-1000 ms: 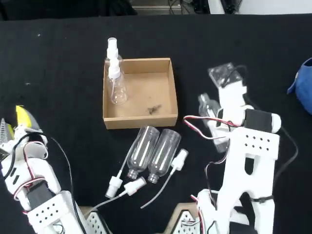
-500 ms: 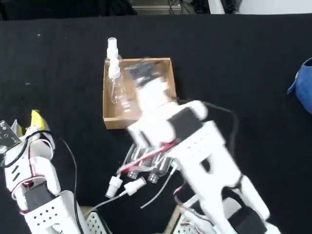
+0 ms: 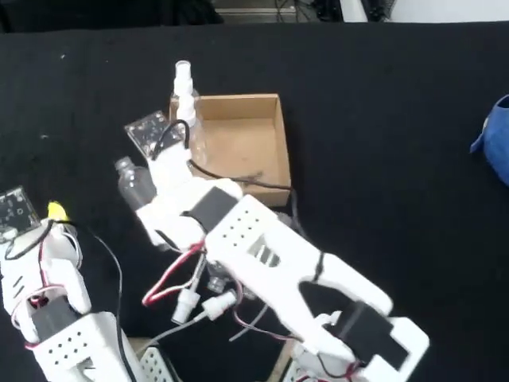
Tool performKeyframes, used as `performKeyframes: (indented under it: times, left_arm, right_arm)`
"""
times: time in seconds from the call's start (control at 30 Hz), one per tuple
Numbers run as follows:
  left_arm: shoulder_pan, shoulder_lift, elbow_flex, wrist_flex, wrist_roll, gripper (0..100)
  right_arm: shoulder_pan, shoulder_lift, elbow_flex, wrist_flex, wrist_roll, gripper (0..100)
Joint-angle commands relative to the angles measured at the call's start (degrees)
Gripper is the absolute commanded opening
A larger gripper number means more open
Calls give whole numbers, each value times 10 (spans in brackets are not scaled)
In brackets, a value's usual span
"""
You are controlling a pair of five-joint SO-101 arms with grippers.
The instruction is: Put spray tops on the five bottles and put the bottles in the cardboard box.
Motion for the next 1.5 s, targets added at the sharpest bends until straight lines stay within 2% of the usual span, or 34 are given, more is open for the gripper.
performKeyframes:
  times: [0.0, 0.1, 0.27, 0.4, 0.57, 0.7, 0.8, 0.87, 0.93, 1.03, 1.2, 1.3, 1.47]
  left_arm:
    - [-11, 99, -95, -3, -30, 28]
    - [-39, 172, -141, -2, -34, 29]
    - [-95, 245, -177, -3, -36, 30]
    - [-110, 249, -172, -3, -37, 30]
    - [-112, 219, -172, -3, -37, 30]
    - [-105, 180, -167, 43, -36, 30]
    - [-65, 177, -169, 78, -35, 30]
    - [-31, 188, -175, 92, -35, 30]
    - [-5, 211, -189, 100, -35, 30]
    - [28, 268, -224, 113, -35, 37]
    - [80, 394, -306, 157, -33, 180]
    - [117, 455, -346, 179, -33, 188]
    - [174, 544, -408, 193, -19, 192]
  right_arm:
    - [-22, 15, -12, -56, -43, 23]
    - [-46, 42, -41, -58, -45, 64]
    - [-91, 84, -81, -58, -45, 240]
    - [-105, 92, -104, -55, -44, 333]
    - [-105, 94, -147, 4, -44, 354]
    - [-84, 80, -201, 97, -40, 353]
    - [-53, 61, -234, 190, 15, 342]
    - [-34, 49, -237, 236, 63, 294]
    - [-20, 34, -234, 278, 100, 254]
    - [-4, -2, -211, 324, 150, 248]
    - [2, -114, -102, 330, 207, 245]
    - [12, -194, -24, 329, 240, 244]
    - [127, -294, 62, 329, 335, 244]
